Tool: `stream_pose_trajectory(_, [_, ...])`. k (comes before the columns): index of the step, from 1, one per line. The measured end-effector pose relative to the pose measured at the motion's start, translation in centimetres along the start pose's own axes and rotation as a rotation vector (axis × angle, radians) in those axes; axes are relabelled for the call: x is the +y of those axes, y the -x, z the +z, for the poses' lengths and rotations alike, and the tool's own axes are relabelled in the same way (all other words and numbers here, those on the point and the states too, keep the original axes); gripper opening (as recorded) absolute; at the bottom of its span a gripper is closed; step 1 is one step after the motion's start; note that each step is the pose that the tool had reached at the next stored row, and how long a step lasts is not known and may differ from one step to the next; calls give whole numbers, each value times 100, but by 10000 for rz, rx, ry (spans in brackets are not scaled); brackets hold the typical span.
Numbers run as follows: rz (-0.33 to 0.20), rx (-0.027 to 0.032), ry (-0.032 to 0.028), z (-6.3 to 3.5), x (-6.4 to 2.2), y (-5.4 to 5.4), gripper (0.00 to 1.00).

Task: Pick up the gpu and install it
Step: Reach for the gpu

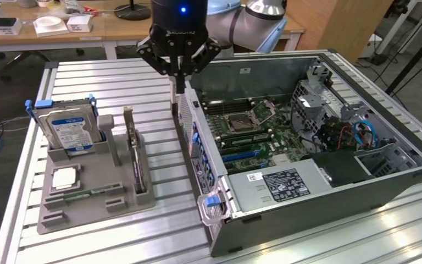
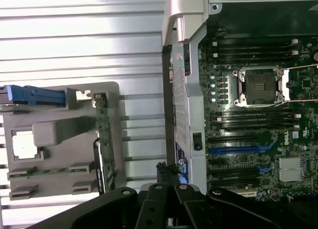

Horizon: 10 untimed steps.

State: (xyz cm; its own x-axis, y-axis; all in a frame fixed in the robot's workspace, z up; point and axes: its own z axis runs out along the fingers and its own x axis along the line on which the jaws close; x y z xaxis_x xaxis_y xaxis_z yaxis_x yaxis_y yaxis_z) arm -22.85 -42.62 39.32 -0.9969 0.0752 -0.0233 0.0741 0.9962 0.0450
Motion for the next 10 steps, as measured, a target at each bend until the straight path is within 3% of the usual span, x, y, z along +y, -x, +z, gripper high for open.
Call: stream_pose_trajectory(10, [1,0,0,-4,-27,-143,11])
